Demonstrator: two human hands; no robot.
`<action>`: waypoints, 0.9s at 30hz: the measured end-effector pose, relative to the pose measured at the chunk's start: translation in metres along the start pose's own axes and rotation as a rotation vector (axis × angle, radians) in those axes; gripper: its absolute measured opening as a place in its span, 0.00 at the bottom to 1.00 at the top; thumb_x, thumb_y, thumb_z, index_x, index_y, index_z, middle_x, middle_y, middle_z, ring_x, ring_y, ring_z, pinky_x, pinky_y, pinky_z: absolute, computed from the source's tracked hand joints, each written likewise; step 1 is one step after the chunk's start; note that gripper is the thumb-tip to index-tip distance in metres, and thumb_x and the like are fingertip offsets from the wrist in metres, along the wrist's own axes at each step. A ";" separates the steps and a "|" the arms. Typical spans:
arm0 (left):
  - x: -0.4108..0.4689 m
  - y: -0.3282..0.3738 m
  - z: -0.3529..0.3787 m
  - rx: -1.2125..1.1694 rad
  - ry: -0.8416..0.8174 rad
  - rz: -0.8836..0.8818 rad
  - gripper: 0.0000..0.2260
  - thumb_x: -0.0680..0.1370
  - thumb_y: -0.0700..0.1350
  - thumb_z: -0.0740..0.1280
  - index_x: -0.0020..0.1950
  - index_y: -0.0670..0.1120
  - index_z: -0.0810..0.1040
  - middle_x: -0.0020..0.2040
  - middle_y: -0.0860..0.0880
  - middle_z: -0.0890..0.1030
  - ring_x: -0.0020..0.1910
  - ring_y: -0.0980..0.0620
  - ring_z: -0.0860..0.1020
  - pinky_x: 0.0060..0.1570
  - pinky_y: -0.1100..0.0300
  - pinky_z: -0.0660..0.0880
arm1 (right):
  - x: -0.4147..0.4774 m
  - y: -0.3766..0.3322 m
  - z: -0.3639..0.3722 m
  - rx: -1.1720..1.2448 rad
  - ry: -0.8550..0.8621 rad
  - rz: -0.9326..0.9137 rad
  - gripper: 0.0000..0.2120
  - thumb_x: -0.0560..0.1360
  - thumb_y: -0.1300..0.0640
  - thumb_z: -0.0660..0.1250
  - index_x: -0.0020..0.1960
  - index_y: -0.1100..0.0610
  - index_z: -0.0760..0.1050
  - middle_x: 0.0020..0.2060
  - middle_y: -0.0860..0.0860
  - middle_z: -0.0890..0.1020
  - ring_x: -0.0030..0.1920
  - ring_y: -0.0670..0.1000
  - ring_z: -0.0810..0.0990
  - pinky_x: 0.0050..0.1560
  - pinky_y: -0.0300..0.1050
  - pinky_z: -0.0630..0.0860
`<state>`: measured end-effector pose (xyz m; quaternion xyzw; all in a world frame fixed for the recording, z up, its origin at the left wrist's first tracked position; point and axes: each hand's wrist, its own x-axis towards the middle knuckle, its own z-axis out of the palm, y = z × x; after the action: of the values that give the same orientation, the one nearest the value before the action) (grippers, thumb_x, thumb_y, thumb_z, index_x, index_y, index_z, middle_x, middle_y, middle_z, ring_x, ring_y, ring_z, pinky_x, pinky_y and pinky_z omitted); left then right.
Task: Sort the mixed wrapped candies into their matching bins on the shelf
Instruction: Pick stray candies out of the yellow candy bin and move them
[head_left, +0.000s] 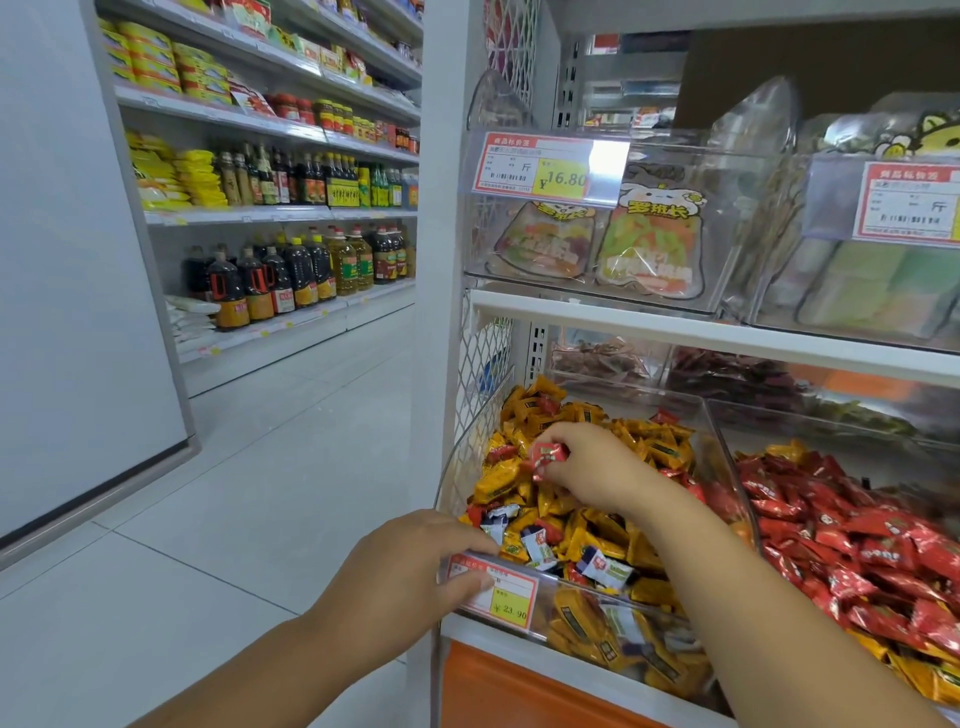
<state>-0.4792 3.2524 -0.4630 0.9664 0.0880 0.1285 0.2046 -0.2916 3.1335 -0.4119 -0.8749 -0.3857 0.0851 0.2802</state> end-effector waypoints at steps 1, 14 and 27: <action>0.000 0.000 0.000 -0.002 0.002 -0.001 0.16 0.77 0.60 0.64 0.64 0.65 0.73 0.62 0.64 0.75 0.54 0.67 0.68 0.47 0.76 0.66 | 0.004 -0.001 0.002 0.026 0.040 -0.010 0.09 0.79 0.60 0.64 0.56 0.51 0.75 0.48 0.49 0.78 0.38 0.49 0.77 0.34 0.42 0.75; -0.002 0.000 -0.002 -0.010 0.018 0.006 0.14 0.77 0.58 0.65 0.63 0.64 0.75 0.57 0.66 0.74 0.51 0.72 0.67 0.50 0.75 0.68 | 0.014 -0.009 0.035 -0.205 -0.104 -0.013 0.17 0.81 0.58 0.59 0.70 0.53 0.67 0.69 0.58 0.63 0.62 0.58 0.72 0.56 0.41 0.68; -0.005 0.018 -0.012 0.054 0.025 -0.037 0.10 0.75 0.58 0.67 0.57 0.67 0.76 0.58 0.65 0.76 0.52 0.64 0.72 0.52 0.70 0.70 | -0.071 0.063 -0.100 -0.215 0.298 0.107 0.18 0.78 0.58 0.64 0.68 0.56 0.73 0.63 0.58 0.77 0.63 0.58 0.74 0.59 0.44 0.68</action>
<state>-0.4850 3.2395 -0.4458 0.9681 0.1117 0.1342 0.1796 -0.2642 3.0050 -0.3688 -0.9220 -0.2995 -0.0724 0.2344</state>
